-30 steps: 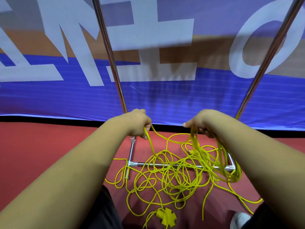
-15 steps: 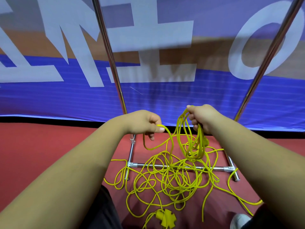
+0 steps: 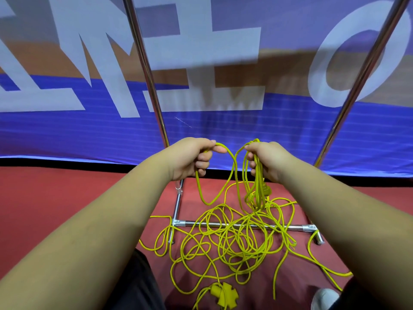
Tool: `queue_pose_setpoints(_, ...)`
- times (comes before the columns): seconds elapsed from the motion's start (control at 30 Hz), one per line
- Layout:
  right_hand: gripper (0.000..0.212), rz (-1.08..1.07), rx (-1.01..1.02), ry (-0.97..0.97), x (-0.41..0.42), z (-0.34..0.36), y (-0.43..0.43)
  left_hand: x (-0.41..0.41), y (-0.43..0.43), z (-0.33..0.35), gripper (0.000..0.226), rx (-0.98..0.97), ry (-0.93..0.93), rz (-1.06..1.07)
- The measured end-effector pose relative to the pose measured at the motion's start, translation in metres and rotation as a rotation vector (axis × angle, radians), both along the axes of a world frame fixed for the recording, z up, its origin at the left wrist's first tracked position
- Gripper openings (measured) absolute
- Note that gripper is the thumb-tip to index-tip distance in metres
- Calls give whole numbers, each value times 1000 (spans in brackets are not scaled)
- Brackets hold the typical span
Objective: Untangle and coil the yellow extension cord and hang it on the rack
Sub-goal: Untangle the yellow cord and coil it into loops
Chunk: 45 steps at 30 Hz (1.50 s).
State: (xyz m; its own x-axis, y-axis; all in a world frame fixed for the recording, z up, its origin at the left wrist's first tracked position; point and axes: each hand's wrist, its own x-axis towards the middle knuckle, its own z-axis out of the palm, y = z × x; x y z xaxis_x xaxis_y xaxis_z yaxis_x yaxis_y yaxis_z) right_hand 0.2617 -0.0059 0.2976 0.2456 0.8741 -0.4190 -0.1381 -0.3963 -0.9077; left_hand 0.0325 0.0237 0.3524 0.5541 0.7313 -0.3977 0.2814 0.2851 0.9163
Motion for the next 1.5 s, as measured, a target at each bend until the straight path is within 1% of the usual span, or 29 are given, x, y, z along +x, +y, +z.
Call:
queue_pose_setpoints(0.03, 8, 1, -1, 9, -1, 1, -1, 0, -1, 1, 44, 8, 9, -2)
queue_pose_setpoints(0.07, 8, 3, -1, 10, -1, 1, -1, 0, 0, 2, 42, 60, 43, -35)
queue_pose_setpoints(0.17, 16, 3, -8, 0, -3, 2, -2, -6, -6, 10, 30, 418, 277, -316)
queue_pose_setpoints(0.23, 23, 16, -6, -3, -4, 1, -3, -9, -5, 6, 23, 639, 487, -463)
queue_pose_setpoints(0.27, 26, 27, -8, -17, -4, 0, -3, -10, -3, 1, 21, 753, 623, -480)
queue_pose_setpoints(0.33, 28, 41, -14, -59, -4, 0, -4, -9, 0, -7, 19, 948, 874, -397)
queue_pose_setpoints(0.37, 29, 39, -15, -77, -3, 0, -3, -8, 1, -6, 18, 999, 922, -320)
queue_pose_setpoints(0.4, 30, 33, -13, -89, -3, 0, -3, -7, 2, -5, 19, 1018, 913, -247)
queue_pose_setpoints(0.47, 31, 13, -1, -82, -1, 0, -1, -7, 4, 0, 21, 957, 837, -139)
queue_pose_setpoints(0.57, 28, -7, 16, -62, -1, -1, 0, -5, 5, 3, 20, 795, 747, -142)
queue_pose_setpoints(0.6, 27, -4, 17, -66, -1, -1, 0, -5, 3, 3, 24, 727, 725, -133)
queue_pose_setpoints(0.67, 26, 8, 16, -82, -3, -1, -2, -6, 1, 1, 40, 665, 696, -66)
queue_pose_setpoints(0.7, 26, 15, 17, -93, -4, 0, -2, -5, 1, -2, 35, 680, 670, -20)
queue_pose_setpoints(0.73, 27, 19, 19, -102, -5, 0, -3, -6, 1, -3, 19, 708, 659, 27)
queue_pose_setpoints(0.77, 27, 18, 21, -104, -5, 0, -2, -6, 1, -3, 10, 748, 678, 47)
queue_pose_setpoints(0.83, 28, 1, 27, -95, -5, 0, -1, -3, 1, -3, 37, 829, 820, -9)
queue_pose_setpoints(0.87, 28, -5, 29, -92, -4, 0, 0, -2, 2, -3, 42, 850, 926, -61)
queue_pose_setpoints(0.93, 27, -10, 31, -98, -4, 0, 1, 2, 1, -4, 33, 858, 1069, -156)
queue_pose_setpoints(1.0, 26, -9, 29, -115, -3, 0, 1, 3, 3, -8, 26, 816, 1103, -209)
queue_pose_setpoints(1.07, 26, -3, 23, -124, -2, -1, 0, 0, 4, -10, 27, 772, 1122, -256)
queue_pose_setpoints(1.13, 26, -3, 21, -121, -1, -1, 0, -3, 4, -11, 28, 782, 1179, -323)
queue_pose_setpoints(1.2, 25, -9, 29, -115, -1, -1, 0, -5, 7, -10, 26, 823, 1190, -349)
queue_pose_setpoints(1.23, 24, -11, 32, -111, 0, 0, 0, -6, 10, -10, 29, 837, 1167, -331)
queue_pose_setpoints(1.3, 21, -16, 36, -98, 0, 1, 1, -9, 15, -10, 44, 813, 1077, -223)
queue_pose_setpoints(1.33, 19, -19, 38, -91, 0, 1, 1, -10, 17, -10, 51, 797, 1002, -135)
queue_pose_setpoints(1.4, 17, -28, 48, -81, 0, 1, 1, -14, 17, -10, 58, 762, 834, 18)
queue_pose_setpoints(1.43, 17, -32, 52, -79, 0, 1, 1, -15, 17, -9, 59, 736, 781, 42)
queue_pose_setpoints(1.5, 18, -41, 56, -86, 1, 0, 2, -18, 18, -7, 55, 688, 741, 7)
